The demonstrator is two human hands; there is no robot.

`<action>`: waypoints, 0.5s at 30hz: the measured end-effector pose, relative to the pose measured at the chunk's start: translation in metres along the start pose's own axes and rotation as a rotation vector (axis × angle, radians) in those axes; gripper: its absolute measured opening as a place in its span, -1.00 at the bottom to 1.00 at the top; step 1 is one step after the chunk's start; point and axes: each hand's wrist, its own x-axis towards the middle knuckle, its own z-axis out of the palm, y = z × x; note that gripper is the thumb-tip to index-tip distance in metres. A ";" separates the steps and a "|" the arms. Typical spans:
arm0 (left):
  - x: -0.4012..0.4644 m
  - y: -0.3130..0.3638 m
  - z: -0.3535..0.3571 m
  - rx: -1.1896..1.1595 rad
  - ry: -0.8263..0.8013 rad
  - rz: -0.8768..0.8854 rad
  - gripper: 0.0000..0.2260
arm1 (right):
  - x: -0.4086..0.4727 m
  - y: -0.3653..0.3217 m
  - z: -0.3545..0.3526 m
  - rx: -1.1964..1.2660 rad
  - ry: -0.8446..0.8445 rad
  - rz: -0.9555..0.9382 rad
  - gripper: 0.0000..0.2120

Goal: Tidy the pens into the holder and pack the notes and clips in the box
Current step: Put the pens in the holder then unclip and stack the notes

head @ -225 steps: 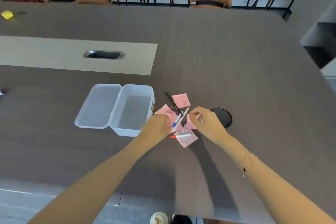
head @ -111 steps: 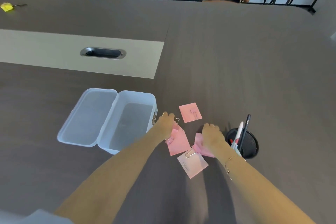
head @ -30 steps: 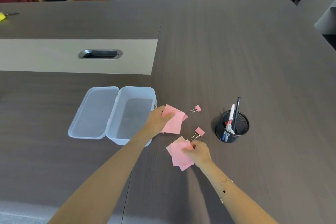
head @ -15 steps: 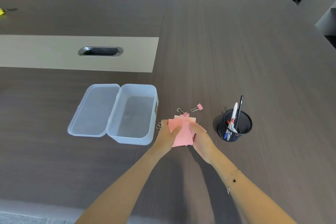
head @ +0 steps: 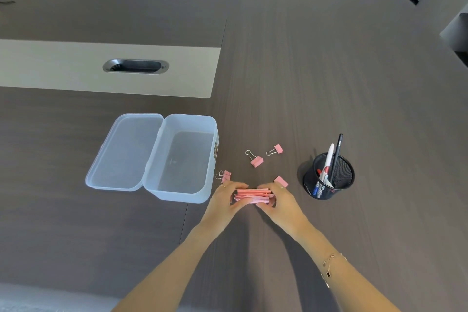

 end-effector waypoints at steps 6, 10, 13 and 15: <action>0.007 0.005 0.004 -0.023 -0.051 0.017 -0.66 | 0.004 -0.001 -0.001 0.056 0.042 0.000 -0.67; 0.014 0.003 -0.001 -0.042 -0.065 -0.033 -0.69 | 0.005 0.002 -0.007 0.036 0.038 0.031 -0.74; 0.014 0.005 -0.003 -0.065 -0.061 -0.051 -0.70 | 0.006 0.000 -0.003 0.037 0.046 0.025 -0.69; 0.013 0.008 -0.003 -0.062 -0.041 -0.053 -0.70 | 0.006 -0.003 0.001 0.027 0.071 0.011 -0.68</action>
